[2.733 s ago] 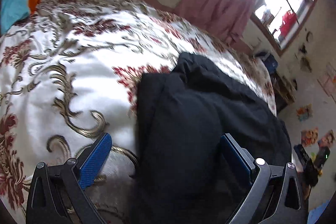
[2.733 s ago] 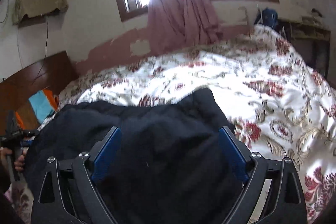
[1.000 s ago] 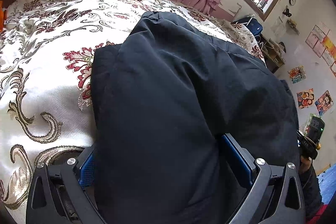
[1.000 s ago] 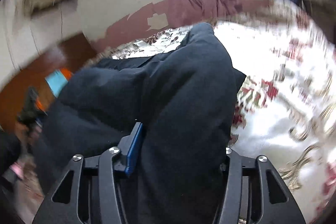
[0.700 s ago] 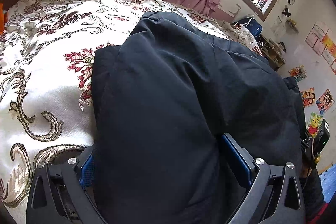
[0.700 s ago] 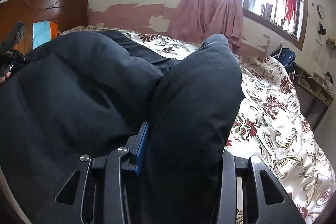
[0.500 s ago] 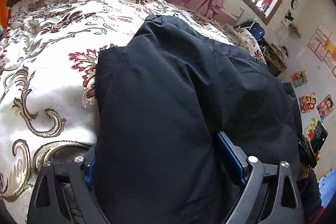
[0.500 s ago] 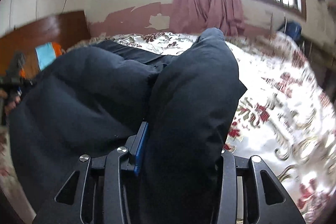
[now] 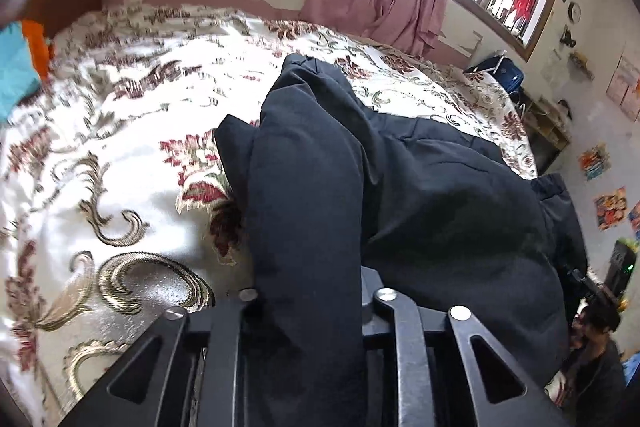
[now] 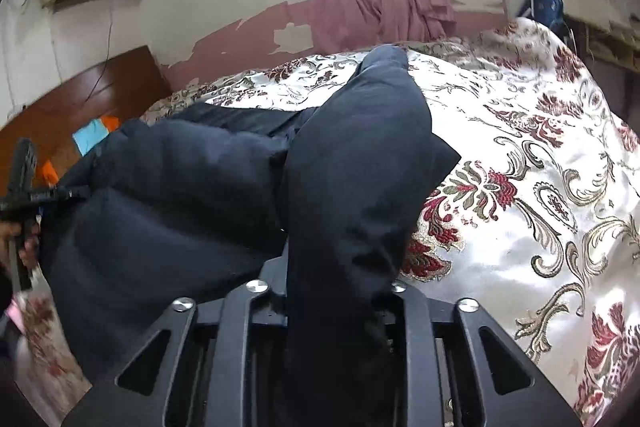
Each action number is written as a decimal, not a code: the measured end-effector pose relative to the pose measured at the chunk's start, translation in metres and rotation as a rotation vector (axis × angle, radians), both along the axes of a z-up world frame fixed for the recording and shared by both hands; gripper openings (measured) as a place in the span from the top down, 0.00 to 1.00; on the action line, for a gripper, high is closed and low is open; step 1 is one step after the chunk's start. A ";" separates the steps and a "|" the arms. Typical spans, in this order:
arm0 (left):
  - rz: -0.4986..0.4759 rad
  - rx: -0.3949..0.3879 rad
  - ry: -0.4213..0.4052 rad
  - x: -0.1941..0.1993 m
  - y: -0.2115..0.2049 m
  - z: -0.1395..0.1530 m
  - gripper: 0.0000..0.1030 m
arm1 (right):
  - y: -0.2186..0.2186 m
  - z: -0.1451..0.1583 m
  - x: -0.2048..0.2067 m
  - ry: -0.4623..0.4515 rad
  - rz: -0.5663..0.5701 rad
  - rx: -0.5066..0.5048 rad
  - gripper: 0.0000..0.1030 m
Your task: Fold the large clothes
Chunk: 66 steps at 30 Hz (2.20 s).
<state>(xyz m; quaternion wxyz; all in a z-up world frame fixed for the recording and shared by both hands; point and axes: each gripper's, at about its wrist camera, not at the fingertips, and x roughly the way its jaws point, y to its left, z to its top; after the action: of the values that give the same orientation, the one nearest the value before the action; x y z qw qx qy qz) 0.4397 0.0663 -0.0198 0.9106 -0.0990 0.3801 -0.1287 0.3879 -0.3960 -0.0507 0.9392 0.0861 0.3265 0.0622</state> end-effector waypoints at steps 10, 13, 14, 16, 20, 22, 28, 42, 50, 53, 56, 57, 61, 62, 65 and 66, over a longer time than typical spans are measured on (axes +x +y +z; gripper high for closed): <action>-0.025 0.033 -0.098 -0.034 -0.006 0.064 0.86 | 0.023 0.064 -0.019 -0.089 0.033 -0.022 0.87; -0.016 0.029 -0.127 -0.048 0.004 0.081 0.86 | 0.029 0.082 -0.029 -0.121 0.047 -0.018 0.87; -0.013 0.028 -0.132 -0.053 0.007 0.086 0.86 | 0.032 0.089 -0.032 -0.129 0.053 -0.015 0.87; -0.003 0.022 -0.139 -0.063 0.014 0.093 0.86 | 0.039 0.099 -0.040 -0.142 0.066 -0.015 0.87; 0.004 0.027 -0.143 -0.082 0.024 0.098 0.86 | 0.049 0.107 -0.054 -0.147 0.083 -0.034 0.87; 0.005 0.040 -0.140 -0.091 0.024 0.095 0.86 | 0.052 0.106 -0.058 -0.142 0.087 -0.042 0.87; 0.016 0.042 -0.108 -0.096 0.027 0.065 0.86 | 0.056 0.074 -0.060 -0.096 0.069 -0.060 0.87; 0.160 -0.012 0.031 -0.077 0.057 -0.002 0.30 | 0.039 0.018 -0.040 0.058 -0.064 -0.105 0.40; 0.227 0.034 -0.020 -0.101 0.057 0.010 0.12 | 0.052 0.041 -0.064 -0.013 -0.168 -0.209 0.15; 0.243 0.069 -0.063 -0.111 0.052 0.022 0.09 | 0.057 0.051 -0.077 -0.047 -0.186 -0.204 0.13; 0.262 0.104 -0.107 -0.124 0.043 0.034 0.07 | 0.061 0.062 -0.090 -0.081 -0.192 -0.191 0.12; 0.260 0.105 -0.124 -0.129 0.040 0.039 0.06 | 0.063 0.067 -0.095 -0.096 -0.190 -0.187 0.11; 0.247 0.120 -0.172 -0.147 0.028 0.055 0.04 | 0.074 0.083 -0.117 -0.147 -0.173 -0.177 0.10; 0.240 0.124 -0.185 -0.151 0.024 0.058 0.04 | 0.077 0.087 -0.123 -0.156 -0.162 -0.172 0.10; 0.217 0.140 -0.219 -0.165 0.012 0.068 0.03 | 0.086 0.096 -0.135 -0.167 -0.137 -0.156 0.10; 0.209 0.140 -0.230 -0.170 0.008 0.071 0.03 | 0.089 0.099 -0.141 -0.176 -0.132 -0.153 0.10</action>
<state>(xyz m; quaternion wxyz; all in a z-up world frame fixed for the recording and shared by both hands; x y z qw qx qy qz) 0.2696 0.0746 0.0508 0.9611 -0.0588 0.2693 -0.0167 0.2465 -0.3071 0.0483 0.9700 0.0300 0.2404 -0.0177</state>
